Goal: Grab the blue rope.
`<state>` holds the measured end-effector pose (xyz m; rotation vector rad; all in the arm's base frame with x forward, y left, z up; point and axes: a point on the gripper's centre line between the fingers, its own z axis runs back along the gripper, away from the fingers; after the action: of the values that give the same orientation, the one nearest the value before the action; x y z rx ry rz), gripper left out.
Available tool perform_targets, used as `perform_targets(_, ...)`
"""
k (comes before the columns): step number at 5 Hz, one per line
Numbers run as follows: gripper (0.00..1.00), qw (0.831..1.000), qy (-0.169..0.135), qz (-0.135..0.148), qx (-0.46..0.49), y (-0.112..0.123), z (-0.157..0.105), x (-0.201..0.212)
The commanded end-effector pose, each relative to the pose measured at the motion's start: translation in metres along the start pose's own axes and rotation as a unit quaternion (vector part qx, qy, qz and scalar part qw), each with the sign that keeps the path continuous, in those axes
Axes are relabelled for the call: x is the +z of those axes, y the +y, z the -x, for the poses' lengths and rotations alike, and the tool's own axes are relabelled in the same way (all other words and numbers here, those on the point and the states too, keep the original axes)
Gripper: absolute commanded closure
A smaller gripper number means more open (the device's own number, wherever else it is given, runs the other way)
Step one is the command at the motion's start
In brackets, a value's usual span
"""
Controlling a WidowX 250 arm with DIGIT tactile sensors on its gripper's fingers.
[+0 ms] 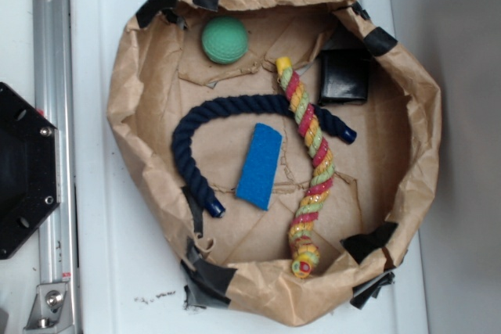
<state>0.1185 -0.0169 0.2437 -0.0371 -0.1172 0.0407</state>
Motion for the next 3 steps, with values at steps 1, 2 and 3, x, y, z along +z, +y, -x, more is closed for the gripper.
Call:
perform_targets(1, 0.00, 1.000, 0.000, 0.000, 0.000, 0.000, 0.000, 0.000)
perform_targets(2, 0.00, 0.994, 0.053, -0.016, 0.093, 0.021, -0.046, -0.034)
perform_targets(3, 0.00, 0.972, 0.086, -0.011, 0.218, 0.026, -0.073, -0.071)
